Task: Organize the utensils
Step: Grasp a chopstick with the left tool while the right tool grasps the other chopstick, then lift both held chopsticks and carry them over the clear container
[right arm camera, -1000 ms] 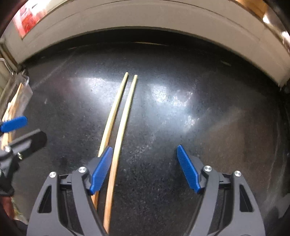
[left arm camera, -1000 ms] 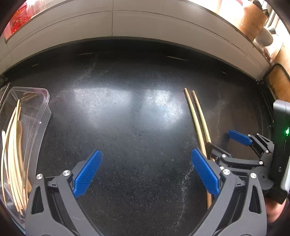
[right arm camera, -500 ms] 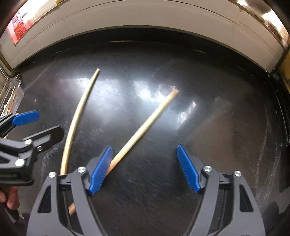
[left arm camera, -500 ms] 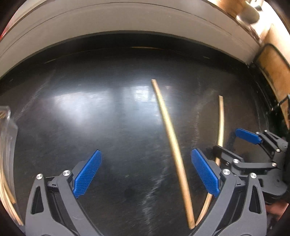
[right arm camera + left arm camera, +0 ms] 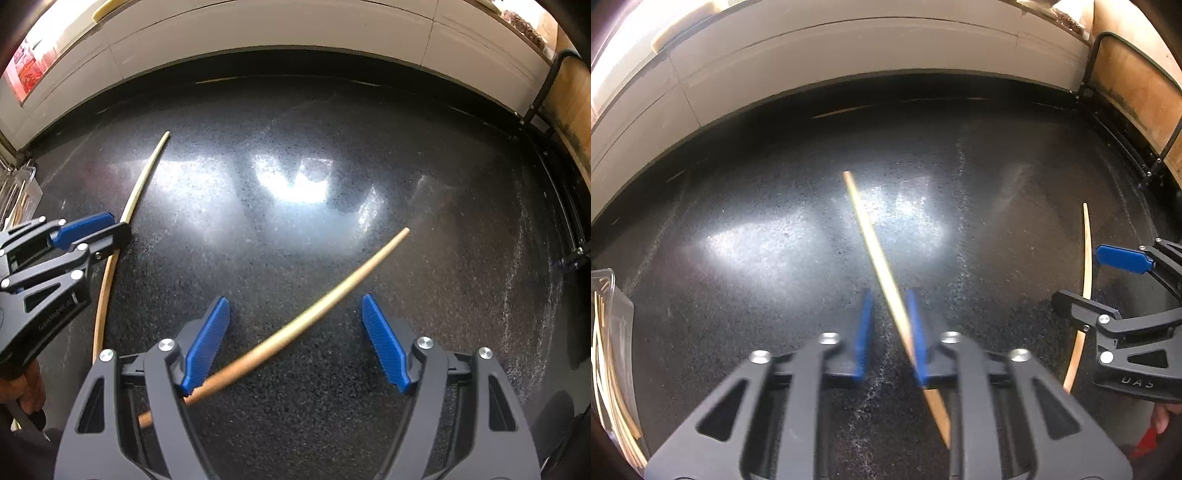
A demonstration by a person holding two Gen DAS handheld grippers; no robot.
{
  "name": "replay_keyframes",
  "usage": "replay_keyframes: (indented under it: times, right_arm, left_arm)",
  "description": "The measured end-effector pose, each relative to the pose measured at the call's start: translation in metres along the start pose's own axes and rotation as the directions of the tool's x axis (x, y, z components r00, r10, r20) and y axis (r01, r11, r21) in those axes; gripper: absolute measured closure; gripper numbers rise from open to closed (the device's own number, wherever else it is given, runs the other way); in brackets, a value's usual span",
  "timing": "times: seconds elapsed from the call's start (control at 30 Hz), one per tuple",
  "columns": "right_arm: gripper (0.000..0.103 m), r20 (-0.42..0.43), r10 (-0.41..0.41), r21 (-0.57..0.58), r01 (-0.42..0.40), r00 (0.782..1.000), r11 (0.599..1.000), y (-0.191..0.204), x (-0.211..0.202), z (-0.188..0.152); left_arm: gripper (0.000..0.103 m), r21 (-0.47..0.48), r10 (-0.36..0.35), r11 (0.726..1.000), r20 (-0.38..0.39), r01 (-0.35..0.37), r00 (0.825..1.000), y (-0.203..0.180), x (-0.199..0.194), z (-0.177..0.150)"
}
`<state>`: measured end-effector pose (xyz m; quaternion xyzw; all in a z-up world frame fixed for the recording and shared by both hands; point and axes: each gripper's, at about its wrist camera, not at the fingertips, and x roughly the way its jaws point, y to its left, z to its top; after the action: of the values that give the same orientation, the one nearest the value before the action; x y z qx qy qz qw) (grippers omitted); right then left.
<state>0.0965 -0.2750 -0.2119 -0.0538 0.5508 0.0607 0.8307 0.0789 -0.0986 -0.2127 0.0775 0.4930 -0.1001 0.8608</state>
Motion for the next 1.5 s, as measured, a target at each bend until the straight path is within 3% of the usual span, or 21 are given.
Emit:
replay_keyframes:
  times: [0.07,0.1,0.2,0.33,0.57,0.93,1.17,1.5]
  right_arm:
    - [0.032,0.009,0.012,-0.019,-0.011,1.000,1.000,0.006,0.000,0.002]
    - [0.041,0.013,0.017,-0.025,-0.017,1.000,1.000,0.008,-0.001,0.004]
    - [0.084,0.011,0.043,-0.042,-0.043,0.999,0.998,0.018,-0.003,0.010]
    - [0.095,-0.012,0.063,-0.022,-0.063,0.998,0.998,0.024,-0.001,0.016]
    - [0.095,-0.029,0.109,0.044,-0.108,0.994,0.993,0.018,-0.014,0.023]
    - [0.095,0.060,0.215,0.054,-0.219,0.975,0.974,0.051,-0.102,0.058]
    - [0.095,0.085,0.332,-0.003,-0.333,0.939,0.943,0.122,-0.143,0.088]
    - [0.095,0.019,0.498,-0.102,-0.494,0.867,0.863,0.287,-0.159,0.109]
  left_arm:
    - [0.094,-0.008,0.003,1.000,0.000,-0.003,1.000,0.002,0.000,0.000]
    - [0.096,-0.008,0.007,1.000,-0.002,-0.007,1.000,0.002,-0.001,0.000]
    - [0.097,-0.012,-0.002,1.000,-0.013,0.002,1.000,0.006,-0.001,0.000]
    - [0.097,-0.007,-0.001,1.000,-0.024,0.001,1.000,0.004,-0.001,0.002]
    - [0.097,-0.071,-0.032,0.997,-0.042,0.029,0.999,0.017,-0.016,0.004]
    - [0.097,-0.171,-0.005,0.985,0.013,0.007,1.000,0.060,-0.098,0.015]
    - [0.097,-0.276,0.054,0.960,0.016,-0.048,0.998,0.136,-0.154,-0.007]
    - [0.097,-0.399,0.191,0.900,-0.005,-0.177,0.982,0.263,-0.209,-0.054]
